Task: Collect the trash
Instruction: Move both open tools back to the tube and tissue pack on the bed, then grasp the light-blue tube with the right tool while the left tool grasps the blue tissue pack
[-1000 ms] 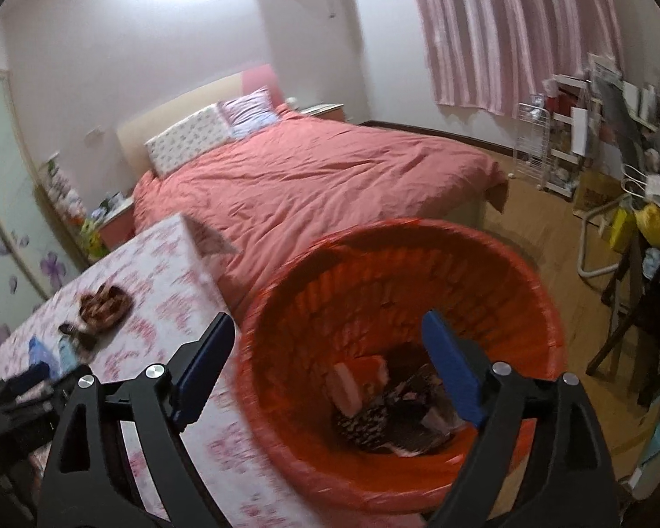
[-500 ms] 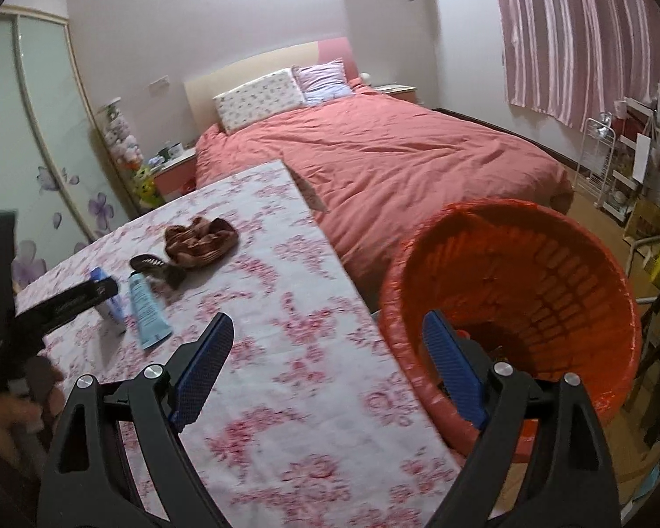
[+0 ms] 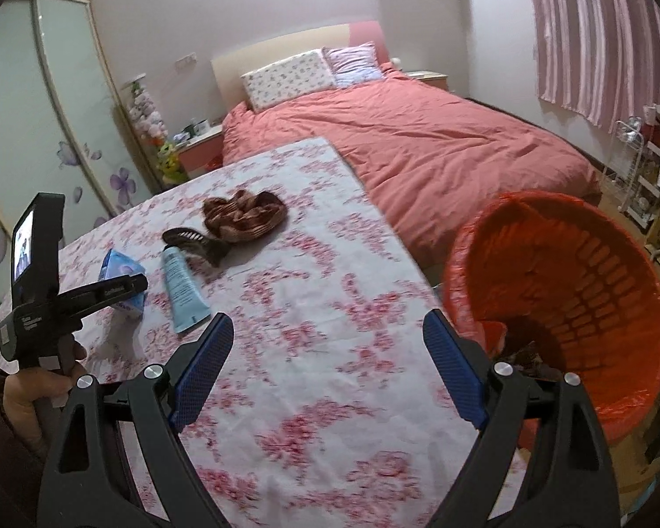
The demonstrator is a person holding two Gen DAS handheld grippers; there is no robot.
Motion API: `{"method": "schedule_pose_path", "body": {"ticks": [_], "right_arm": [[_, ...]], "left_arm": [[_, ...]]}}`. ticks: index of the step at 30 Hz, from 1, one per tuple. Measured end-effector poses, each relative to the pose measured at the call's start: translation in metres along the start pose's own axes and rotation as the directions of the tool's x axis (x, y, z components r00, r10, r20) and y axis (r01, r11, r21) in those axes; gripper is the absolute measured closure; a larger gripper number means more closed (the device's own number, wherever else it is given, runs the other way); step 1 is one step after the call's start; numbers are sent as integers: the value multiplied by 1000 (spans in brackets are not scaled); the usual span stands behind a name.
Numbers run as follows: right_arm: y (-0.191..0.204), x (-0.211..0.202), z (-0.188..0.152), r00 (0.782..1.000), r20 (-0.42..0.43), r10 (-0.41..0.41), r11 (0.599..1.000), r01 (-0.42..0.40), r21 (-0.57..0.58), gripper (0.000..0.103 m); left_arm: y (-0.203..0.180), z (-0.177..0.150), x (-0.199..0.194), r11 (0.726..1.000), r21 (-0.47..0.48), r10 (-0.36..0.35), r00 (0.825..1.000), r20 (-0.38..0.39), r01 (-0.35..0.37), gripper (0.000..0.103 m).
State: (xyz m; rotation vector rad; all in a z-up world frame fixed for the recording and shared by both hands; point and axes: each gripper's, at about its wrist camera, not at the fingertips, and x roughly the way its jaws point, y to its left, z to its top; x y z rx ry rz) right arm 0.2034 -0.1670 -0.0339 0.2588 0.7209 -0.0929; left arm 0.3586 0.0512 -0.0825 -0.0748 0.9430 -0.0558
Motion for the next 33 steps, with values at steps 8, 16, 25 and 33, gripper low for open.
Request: {"method": "schedule_pose_path", "body": {"ticks": [8, 16, 25, 33], "right_arm": [[36, 27, -2, 996, -50, 78, 994, -81, -68, 16], [74, 69, 6, 985, -112, 133, 984, -144, -101, 18], [94, 99, 12, 977, -179, 112, 976, -143, -165, 25], [108, 105, 14, 979, -185, 82, 964, -125, -234, 56]], "left_arm": [[49, -30, -29, 999, 11, -47, 999, -1, 47, 84], [73, -48, -39, 998, -24, -58, 998, 16, 58, 73], [71, -52, -40, 996, -18, -83, 995, 50, 84, 58], [82, -42, -38, 993, -67, -97, 995, 30, 99, 58]]}}
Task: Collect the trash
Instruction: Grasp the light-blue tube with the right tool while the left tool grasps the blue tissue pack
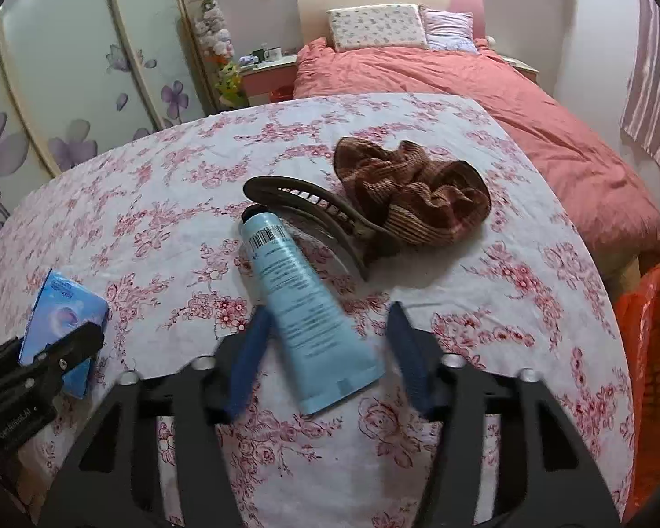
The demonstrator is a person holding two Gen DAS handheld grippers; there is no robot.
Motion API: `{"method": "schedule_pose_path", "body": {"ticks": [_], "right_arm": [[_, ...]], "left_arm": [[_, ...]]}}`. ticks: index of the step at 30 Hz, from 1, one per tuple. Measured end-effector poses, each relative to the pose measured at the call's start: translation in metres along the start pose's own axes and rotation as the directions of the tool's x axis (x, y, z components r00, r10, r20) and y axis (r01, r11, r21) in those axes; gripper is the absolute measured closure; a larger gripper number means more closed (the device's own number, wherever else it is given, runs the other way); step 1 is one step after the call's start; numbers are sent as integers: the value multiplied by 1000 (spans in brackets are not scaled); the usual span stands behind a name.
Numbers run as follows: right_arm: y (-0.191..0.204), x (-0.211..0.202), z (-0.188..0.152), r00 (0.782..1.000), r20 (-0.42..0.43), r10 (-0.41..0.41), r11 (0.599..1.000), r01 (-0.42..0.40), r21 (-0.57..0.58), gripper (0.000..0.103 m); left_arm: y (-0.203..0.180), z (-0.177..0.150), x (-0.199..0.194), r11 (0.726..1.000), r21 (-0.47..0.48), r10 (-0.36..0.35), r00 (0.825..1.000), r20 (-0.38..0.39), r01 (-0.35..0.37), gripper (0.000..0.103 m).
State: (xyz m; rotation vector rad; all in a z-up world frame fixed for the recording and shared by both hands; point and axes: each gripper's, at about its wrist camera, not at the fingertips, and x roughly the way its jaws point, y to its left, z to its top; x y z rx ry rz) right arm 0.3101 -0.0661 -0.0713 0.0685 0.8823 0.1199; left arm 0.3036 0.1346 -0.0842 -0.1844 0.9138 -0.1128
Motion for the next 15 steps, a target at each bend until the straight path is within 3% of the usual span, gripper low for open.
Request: {"method": "schedule_pose_path", "body": {"ticks": [5, 9, 11, 15], "right_arm": [[-6, -9, -9, 1000, 1, 6, 1000, -6, 6, 64], [-13, -22, -20, 1000, -9, 0, 1000, 0, 22, 63], [-15, -21, -21, 1000, -14, 6, 999, -5, 39, 54], [-11, -15, -16, 1000, -10, -1, 999, 1, 40, 51]], "left_arm": [[4, 5, 2, 1000, -9, 17, 1000, 1, -17, 55], [1, 4, 2, 999, 8, 40, 999, 4, -40, 44], [-1, 2, 2, 998, 24, 53, 999, 3, -54, 41], [-1, -1, 1, 997, 35, 73, 997, 3, -73, 36]]}}
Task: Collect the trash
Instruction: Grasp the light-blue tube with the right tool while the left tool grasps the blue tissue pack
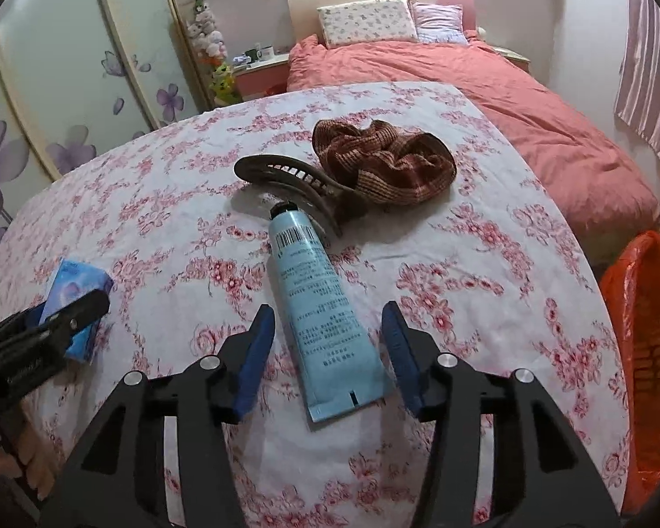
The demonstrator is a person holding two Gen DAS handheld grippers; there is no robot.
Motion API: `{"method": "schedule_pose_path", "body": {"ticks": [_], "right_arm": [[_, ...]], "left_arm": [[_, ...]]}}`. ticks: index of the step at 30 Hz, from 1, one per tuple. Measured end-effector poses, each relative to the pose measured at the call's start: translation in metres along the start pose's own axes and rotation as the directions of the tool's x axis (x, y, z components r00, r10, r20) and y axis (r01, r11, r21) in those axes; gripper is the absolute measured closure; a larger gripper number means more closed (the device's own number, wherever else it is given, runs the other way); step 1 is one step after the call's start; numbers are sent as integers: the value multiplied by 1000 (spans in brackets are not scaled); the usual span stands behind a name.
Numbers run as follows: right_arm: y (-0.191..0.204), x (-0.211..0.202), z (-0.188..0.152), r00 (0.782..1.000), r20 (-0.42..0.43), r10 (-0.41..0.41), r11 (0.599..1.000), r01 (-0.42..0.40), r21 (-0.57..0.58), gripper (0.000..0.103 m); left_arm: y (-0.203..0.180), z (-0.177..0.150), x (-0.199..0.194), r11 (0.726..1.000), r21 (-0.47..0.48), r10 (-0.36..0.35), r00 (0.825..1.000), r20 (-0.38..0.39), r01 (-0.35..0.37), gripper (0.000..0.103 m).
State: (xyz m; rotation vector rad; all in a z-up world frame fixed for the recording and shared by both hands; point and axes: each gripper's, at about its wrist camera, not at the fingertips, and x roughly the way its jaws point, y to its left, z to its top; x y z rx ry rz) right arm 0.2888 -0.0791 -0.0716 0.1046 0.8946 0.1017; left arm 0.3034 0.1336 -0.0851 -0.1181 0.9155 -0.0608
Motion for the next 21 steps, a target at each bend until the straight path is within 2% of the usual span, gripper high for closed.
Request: {"method": "schedule_pose_path", "body": {"ticks": [6, 7, 8, 10, 14, 21], "right_arm": [[5, 7, 6, 1000, 13, -16, 1000, 16, -5, 51], [6, 7, 6, 1000, 12, -21, 1000, 21, -12, 53], [6, 7, 5, 1000, 13, -22, 1000, 22, -17, 61], [5, 4, 3, 1000, 12, -23, 999, 24, -28, 65], [-3, -7, -10, 999, 14, -44, 998, 44, -33, 66], [-7, -14, -19, 998, 12, -63, 998, 64, -25, 66]], "left_arm": [[0, -1, -2, 1000, 5, 26, 1000, 10, -26, 31], [1, -1, -2, 1000, 4, 23, 1000, 9, -23, 31], [-1, -2, -2, 1000, 6, 26, 1000, 8, -26, 31], [-4, -4, -1, 999, 18, 31, 1000, 2, -31, 37], [-10, -11, -5, 998, 54, 32, 999, 9, -32, 49], [-17, -20, -9, 998, 64, 23, 1000, 11, -23, 47]]}}
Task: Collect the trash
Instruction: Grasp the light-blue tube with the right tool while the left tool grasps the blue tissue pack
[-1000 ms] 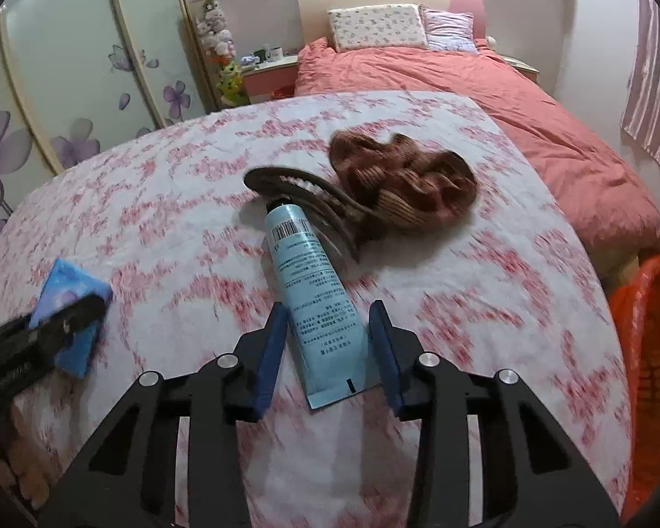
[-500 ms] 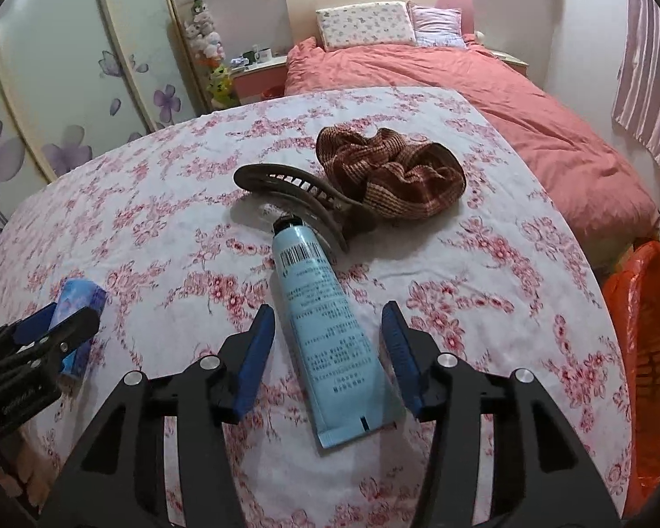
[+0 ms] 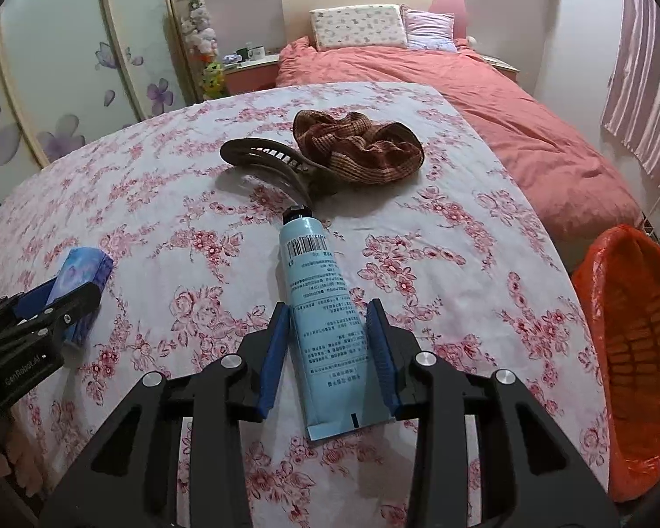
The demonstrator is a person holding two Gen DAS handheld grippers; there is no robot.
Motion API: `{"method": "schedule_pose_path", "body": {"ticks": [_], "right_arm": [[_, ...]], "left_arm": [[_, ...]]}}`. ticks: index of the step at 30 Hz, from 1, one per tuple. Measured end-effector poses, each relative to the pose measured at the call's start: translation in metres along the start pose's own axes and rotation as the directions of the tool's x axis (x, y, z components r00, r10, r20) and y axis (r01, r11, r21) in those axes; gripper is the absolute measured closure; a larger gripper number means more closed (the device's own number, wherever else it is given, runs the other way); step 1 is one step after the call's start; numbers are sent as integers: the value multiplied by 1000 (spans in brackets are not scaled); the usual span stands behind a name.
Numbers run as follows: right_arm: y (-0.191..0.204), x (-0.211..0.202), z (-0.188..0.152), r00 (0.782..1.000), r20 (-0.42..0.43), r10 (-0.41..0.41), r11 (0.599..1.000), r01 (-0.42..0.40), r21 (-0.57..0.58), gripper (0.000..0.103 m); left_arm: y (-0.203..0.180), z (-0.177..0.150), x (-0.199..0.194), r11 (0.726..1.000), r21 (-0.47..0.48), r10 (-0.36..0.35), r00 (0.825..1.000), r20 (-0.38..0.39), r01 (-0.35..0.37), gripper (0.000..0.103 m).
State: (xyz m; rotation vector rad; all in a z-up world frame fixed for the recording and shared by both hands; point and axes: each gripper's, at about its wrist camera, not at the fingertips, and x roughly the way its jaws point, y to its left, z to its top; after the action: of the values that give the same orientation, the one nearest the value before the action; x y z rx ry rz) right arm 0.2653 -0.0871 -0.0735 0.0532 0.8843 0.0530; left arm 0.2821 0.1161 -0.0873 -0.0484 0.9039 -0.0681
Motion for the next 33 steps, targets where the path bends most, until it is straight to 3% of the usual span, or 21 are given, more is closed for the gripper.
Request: {"method": "schedule_pose_path", "body": {"ticks": [2, 12, 33], "right_arm": [[1, 1, 0, 1000, -2, -7, 1000, 7, -6, 65], [-2, 2, 0, 1000, -1, 1, 1000, -1, 7, 64], [-8, 1, 0, 999, 4, 41, 999, -41, 36, 63]], "left_arm": [[1, 0, 0, 1000, -7, 2, 1000, 0, -2, 45], [0, 2, 10, 999, -6, 53, 998, -39, -54, 10], [3, 2, 8, 999, -22, 32, 999, -32, -32, 9]]}}
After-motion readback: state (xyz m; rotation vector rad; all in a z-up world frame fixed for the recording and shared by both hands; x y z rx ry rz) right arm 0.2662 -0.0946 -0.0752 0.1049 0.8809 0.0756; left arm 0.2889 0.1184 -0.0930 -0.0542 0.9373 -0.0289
